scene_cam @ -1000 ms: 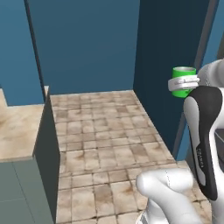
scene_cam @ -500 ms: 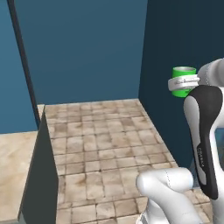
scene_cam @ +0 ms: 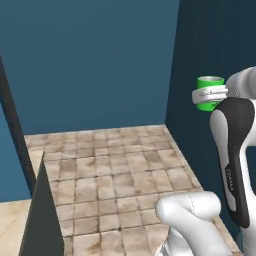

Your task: There is a tray on the dining counter. Grab the cup, mug, and pitcher and place them on the tray. The pitcher may be placed next to the tray if it cannot fit the tray.

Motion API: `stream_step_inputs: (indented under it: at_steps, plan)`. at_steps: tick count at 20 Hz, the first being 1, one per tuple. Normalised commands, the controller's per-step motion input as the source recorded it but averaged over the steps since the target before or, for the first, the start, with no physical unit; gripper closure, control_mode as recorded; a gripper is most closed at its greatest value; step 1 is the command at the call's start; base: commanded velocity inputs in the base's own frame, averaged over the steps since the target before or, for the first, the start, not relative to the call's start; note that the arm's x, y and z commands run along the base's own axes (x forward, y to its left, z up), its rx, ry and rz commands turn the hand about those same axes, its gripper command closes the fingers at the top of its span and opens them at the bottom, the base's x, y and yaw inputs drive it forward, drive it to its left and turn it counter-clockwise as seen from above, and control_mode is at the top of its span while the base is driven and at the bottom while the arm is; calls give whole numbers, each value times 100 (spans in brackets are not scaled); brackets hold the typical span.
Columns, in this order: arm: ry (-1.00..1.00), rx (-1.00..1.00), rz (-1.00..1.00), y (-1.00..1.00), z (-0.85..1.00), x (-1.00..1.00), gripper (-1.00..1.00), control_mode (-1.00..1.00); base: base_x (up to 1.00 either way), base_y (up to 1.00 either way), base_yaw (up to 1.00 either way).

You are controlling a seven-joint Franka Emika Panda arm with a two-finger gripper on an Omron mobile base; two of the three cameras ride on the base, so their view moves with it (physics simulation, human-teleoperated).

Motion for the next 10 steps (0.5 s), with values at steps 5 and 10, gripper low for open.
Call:
stream_step_inputs:
  at_steps: [5,10]
  plan:
    - [0,0,0,0,0,0,100,100,100,0,0]
    - [0,0,0,0,0,0,100,100,100,-1,0]
